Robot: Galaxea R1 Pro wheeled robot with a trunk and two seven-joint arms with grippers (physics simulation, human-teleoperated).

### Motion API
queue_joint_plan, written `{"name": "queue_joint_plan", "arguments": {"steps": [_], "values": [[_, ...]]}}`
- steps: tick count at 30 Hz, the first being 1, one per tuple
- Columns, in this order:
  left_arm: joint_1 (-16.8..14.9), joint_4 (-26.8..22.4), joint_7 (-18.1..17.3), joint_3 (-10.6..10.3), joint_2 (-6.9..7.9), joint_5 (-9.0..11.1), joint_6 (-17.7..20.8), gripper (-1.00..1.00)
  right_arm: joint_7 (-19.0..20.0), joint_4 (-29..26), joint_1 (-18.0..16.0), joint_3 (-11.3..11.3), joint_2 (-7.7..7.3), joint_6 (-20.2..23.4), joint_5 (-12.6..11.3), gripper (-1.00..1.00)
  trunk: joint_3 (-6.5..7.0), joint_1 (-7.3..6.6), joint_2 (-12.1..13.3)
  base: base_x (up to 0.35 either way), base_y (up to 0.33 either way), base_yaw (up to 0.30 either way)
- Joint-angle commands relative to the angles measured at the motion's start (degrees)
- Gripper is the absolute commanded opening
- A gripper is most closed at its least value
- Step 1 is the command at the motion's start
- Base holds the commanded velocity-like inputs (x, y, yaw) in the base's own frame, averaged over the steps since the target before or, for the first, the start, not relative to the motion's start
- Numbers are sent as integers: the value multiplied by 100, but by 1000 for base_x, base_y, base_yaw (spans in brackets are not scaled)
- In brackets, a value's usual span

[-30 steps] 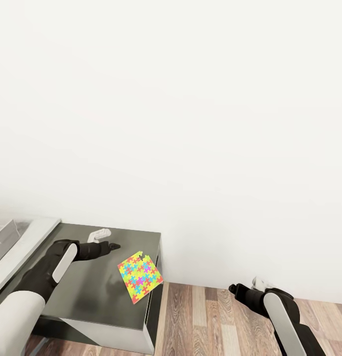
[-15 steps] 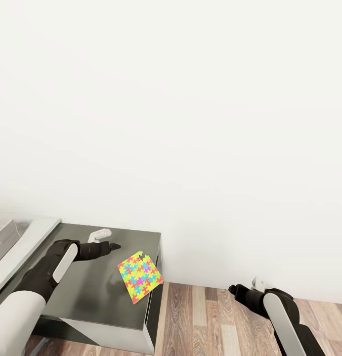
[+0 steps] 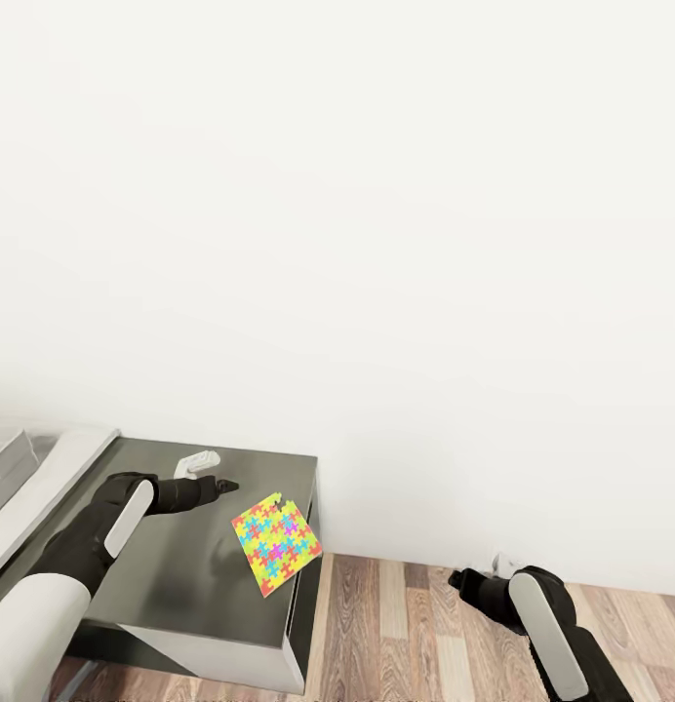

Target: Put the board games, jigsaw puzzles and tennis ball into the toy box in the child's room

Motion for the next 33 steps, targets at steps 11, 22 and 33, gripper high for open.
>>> {"name": "queue_joint_plan", "arguments": {"steps": [11,22,33], "values": [[-4,-3,-25,-10,11,-10,14,100,13,180,-77,7,-4,7,-56,100,-113,3,-13,0,0,0],[-1,-3,-22,-13,7,-9,14,100,557,184,-78,-8,-12,-4,-41,100,-216,3,-13,0,0,0],[-2,-3,-23,-16,6,-9,14,100,605,183,-79,-9,-13,-5,-40,100,-286,3,-13,0,-98,0]]}}
